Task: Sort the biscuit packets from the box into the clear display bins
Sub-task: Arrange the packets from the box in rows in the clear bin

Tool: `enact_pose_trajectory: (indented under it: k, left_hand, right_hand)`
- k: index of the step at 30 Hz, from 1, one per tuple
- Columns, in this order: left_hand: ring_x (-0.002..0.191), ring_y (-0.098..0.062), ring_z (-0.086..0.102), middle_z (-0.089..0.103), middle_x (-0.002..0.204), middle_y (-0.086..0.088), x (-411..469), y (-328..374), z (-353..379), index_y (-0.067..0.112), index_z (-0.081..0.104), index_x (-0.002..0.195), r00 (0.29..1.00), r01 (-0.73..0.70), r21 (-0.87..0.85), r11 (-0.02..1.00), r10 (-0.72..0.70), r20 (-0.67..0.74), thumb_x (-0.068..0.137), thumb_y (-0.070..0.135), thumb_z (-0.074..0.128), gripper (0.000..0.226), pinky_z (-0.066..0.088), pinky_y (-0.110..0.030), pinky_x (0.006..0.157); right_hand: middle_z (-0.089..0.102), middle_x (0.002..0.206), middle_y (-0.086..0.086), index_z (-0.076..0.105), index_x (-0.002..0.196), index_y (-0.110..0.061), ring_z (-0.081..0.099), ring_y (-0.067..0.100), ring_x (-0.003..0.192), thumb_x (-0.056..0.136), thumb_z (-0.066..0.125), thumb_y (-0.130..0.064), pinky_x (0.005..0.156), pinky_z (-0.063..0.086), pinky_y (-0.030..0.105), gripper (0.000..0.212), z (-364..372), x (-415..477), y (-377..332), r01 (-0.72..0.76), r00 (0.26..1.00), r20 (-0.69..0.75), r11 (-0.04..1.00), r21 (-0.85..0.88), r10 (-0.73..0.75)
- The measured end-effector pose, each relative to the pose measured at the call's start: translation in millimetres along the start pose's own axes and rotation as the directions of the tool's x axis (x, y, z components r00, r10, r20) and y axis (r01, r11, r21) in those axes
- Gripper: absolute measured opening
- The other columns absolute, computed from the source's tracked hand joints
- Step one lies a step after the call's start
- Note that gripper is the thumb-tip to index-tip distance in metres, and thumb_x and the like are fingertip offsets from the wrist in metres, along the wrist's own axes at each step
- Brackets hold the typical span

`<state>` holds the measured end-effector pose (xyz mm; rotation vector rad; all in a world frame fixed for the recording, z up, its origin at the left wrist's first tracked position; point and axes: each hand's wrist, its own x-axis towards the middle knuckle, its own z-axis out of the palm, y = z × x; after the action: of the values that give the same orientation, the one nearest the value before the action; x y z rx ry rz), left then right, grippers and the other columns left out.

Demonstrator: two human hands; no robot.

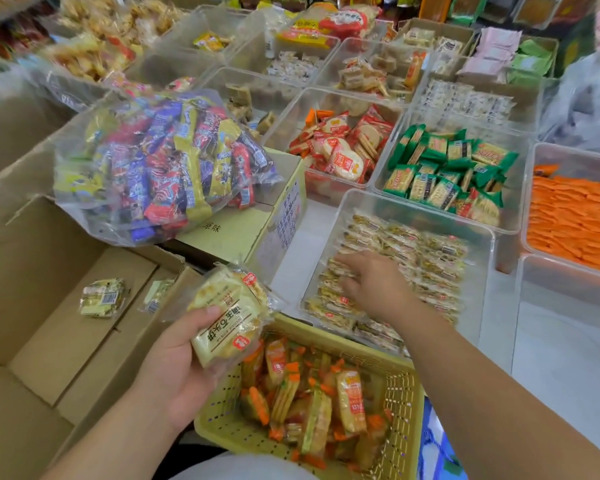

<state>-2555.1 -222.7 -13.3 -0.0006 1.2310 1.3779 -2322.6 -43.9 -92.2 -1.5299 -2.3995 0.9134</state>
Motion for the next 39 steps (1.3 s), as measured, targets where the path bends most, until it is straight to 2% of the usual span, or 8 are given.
enact_pose_trajectory:
  k: [7,14,19,23,31,33,36,39]
  left_hand:
    - [0.101,-0.041,0.075,0.072,0.121,-0.025,3,-3,-13,0.008,0.073,0.115,0.999,0.029,-0.024,0.999,-0.029,-0.024,0.067,0.017,0.074,0.049,0.062,-0.053,0.081]
    - [0.098,-0.039,0.076,0.074,0.117,-0.024,9,-11,-24,0.008,0.082,0.098,0.997,0.081,-0.045,0.996,-0.081,-0.003,0.068,0.015,0.075,0.032,0.065,-0.048,0.073]
    - [0.097,-0.038,0.076,0.075,0.116,-0.023,9,-12,-26,0.007,0.071,0.117,0.996,0.086,-0.068,0.994,-0.086,-0.004,0.075,0.014,0.071,0.043,0.063,-0.053,0.079]
    - [0.095,-0.039,0.077,0.075,0.115,-0.024,8,-11,-28,0.007,0.077,0.107,0.995,0.097,-0.090,0.991,-0.096,0.014,0.070,0.013,0.074,0.038,0.061,-0.055,0.080]
    - [0.097,-0.039,0.076,0.073,0.120,-0.024,5,-7,-27,0.007,0.067,0.126,0.988,0.125,-0.021,0.992,-0.123,0.090,0.060,0.011,0.087,0.069,0.064,-0.047,0.071]
    - [0.097,-0.038,0.076,0.073,0.120,-0.024,5,-5,-25,0.008,0.069,0.125,0.989,0.112,0.018,0.994,-0.113,0.094,0.053,0.017,0.090,0.075,0.063,-0.045,0.069]
    - [0.096,-0.038,0.076,0.073,0.119,-0.024,4,-4,-21,0.010,0.072,0.121,0.991,0.090,0.060,0.994,-0.095,0.098,0.054,0.019,0.090,0.071,0.063,-0.042,0.067]
    - [0.092,-0.035,0.077,0.074,0.117,-0.022,4,-4,-17,0.014,0.079,0.109,0.990,0.088,0.095,0.992,-0.098,0.100,0.053,0.027,0.093,0.059,0.064,-0.040,0.065]
  right_hand:
    - [0.036,0.161,-0.001,0.037,0.154,-0.038,0.036,0.022,0.146,0.083,0.066,-0.069,0.117,0.035,0.046,0.082,3,3,6,-0.113,0.976,0.205,0.975,0.192,0.072]
    - [0.040,0.158,-0.003,0.043,0.149,-0.036,0.041,0.021,0.142,0.078,0.084,-0.048,0.114,0.039,0.044,0.082,6,0,4,-0.140,0.980,0.176,0.940,0.310,0.088]
    - [0.046,0.151,-0.007,0.048,0.145,-0.035,0.046,0.013,0.133,0.081,0.083,-0.039,0.102,0.037,0.029,0.073,8,-2,4,-0.094,0.991,0.117,0.964,0.249,0.066]
    - [0.044,0.152,-0.009,0.046,0.146,-0.037,0.044,0.006,0.129,0.086,0.078,-0.042,0.107,0.037,0.030,0.069,13,-6,10,-0.078,0.987,0.158,0.960,0.268,0.036]
    - [0.026,0.166,-0.006,0.026,0.156,-0.043,0.013,0.030,0.155,0.089,0.063,-0.062,0.123,0.016,0.057,0.079,4,1,-8,-0.038,0.981,0.180,0.983,-0.180,0.071]
    - [0.028,0.165,-0.005,0.027,0.157,-0.041,0.011,0.029,0.155,0.090,0.062,-0.062,0.124,0.015,0.055,0.078,1,-10,-27,-0.008,0.998,0.061,0.981,-0.193,0.020]
    - [0.043,0.151,-0.014,0.042,0.150,-0.037,0.031,0.013,0.145,0.089,0.063,-0.062,0.119,0.029,0.040,0.070,-3,-39,-61,0.172,0.979,-0.126,0.983,0.071,-0.162]
    - [0.030,0.158,-0.024,0.035,0.149,-0.050,0.023,0.001,0.148,0.076,0.070,-0.074,0.116,0.024,0.029,0.084,-2,-68,-89,0.376,0.926,-0.065,0.901,0.218,-0.371]
